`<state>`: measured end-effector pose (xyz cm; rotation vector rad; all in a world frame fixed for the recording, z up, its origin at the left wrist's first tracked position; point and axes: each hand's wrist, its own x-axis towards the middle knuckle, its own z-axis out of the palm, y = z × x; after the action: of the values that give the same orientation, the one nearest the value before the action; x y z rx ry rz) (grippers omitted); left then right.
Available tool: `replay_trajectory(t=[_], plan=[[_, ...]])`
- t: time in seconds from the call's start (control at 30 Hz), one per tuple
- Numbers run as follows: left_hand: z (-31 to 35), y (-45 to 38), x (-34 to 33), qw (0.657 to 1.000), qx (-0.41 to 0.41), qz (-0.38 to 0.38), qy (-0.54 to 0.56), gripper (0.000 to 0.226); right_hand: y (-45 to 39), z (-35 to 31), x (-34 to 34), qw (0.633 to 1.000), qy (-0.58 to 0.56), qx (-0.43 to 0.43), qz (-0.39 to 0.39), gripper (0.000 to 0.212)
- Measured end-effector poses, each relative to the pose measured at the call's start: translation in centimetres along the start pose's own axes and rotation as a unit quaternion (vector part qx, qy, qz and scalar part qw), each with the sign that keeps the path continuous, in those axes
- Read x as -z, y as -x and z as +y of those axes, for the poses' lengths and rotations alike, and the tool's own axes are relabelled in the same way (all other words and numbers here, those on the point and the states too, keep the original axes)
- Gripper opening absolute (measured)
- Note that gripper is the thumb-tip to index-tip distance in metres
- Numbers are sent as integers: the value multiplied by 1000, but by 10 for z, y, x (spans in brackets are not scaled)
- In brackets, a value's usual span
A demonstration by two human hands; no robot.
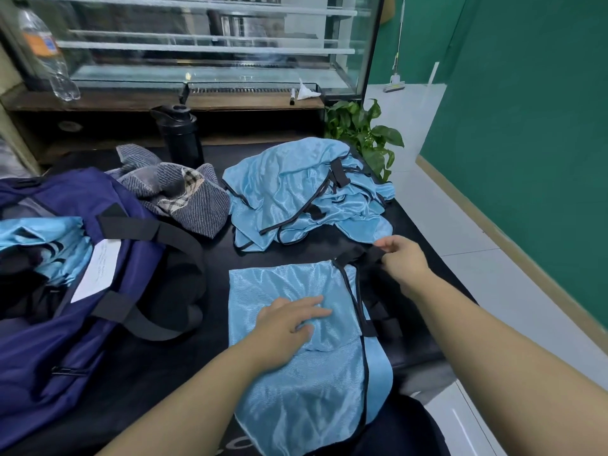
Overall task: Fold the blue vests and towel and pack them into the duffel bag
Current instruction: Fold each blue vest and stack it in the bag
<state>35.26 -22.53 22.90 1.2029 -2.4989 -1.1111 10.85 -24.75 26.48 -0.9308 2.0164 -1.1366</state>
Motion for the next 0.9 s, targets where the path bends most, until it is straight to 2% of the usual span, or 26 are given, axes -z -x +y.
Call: replay_trajectory(t=[0.1,0.17,0.27,0.33,0.4,0.43,0.5,0.57,0.67,0.77,0.8,0.9], plan=[[5,-4,2,998,7,-4,-58,44,8,-8,-7,1000,30,-5,-1,37],[6,-9,5,998,5,-8,-61,44,18,-18,-14,990,116,75,5,41],[4,-14,14,1000,-11,7,2,41,31,-31,-29,925,259,275,-36,42],[-1,-18,25,996,-21,80,25,39,32,-36,-40,870,350,334,-94,38],[-7,-22,40,987,8,157,-34,37,32,-39,-48,826,435,320,-165,42],[-11,-22,48,981,42,172,-84,37,30,-40,-51,802,474,305,-199,47],[-20,-25,65,968,129,126,-174,43,24,-42,-55,766,524,273,-254,58],[-30,-27,78,961,179,57,-204,43,18,-48,-56,752,543,231,-294,61],[-37,-31,92,955,187,5,-232,31,11,-63,-52,718,583,198,-324,50],[-37,-34,104,953,188,-33,-235,30,4,-69,-49,690,609,184,-346,31],[-37,-34,107,954,185,-41,-233,26,2,-68,-49,686,614,180,-347,24],[-40,-37,115,949,170,-46,-262,13,-2,-67,-49,698,607,162,-343,25]])
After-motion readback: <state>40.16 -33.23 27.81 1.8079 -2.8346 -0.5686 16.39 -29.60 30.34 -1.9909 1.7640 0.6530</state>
